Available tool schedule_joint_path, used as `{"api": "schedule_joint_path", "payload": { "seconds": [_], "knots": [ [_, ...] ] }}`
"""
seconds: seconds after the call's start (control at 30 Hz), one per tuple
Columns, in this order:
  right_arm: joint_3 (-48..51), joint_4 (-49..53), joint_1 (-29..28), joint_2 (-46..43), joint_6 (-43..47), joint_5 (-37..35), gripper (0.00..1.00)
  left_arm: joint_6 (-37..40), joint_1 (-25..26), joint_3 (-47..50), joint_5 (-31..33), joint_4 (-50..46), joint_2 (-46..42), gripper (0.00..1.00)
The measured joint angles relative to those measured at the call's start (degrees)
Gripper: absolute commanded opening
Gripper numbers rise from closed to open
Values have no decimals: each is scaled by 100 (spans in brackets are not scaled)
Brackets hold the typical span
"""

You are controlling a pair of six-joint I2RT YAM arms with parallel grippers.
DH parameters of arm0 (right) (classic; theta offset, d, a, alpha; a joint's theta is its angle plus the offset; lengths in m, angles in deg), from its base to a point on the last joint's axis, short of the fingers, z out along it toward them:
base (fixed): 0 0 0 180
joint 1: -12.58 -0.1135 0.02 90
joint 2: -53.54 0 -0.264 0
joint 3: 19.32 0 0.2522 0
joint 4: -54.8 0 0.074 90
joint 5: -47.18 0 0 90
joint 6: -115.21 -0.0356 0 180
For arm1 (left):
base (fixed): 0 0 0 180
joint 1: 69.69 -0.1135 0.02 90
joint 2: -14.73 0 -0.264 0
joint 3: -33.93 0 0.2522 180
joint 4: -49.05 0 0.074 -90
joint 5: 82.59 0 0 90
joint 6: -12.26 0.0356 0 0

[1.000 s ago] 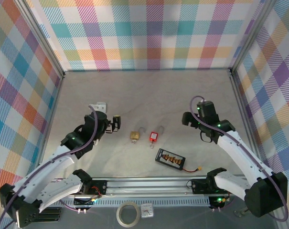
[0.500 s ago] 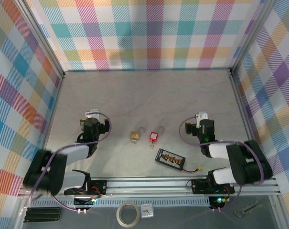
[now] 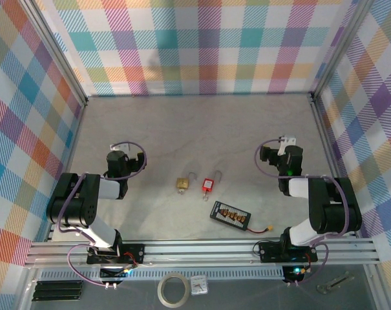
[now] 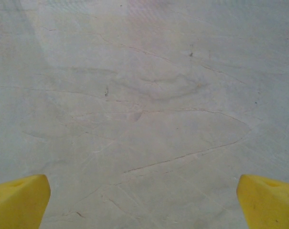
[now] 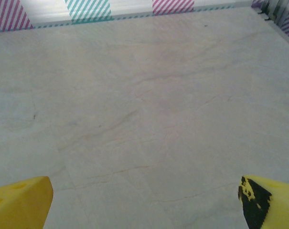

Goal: Unlock with the key

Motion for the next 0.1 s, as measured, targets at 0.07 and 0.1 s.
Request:
{"api": "schedule_joint_path", "payload": {
  "seconds": [0.07,0.1],
  "knots": [
    [15,-9,0,22,-2,2,99,-15,0,0,-20,0,0,100],
    [17,-20,0,22,-2,4,99,-17,0,0,-22,2,0,100]
  ]
}}
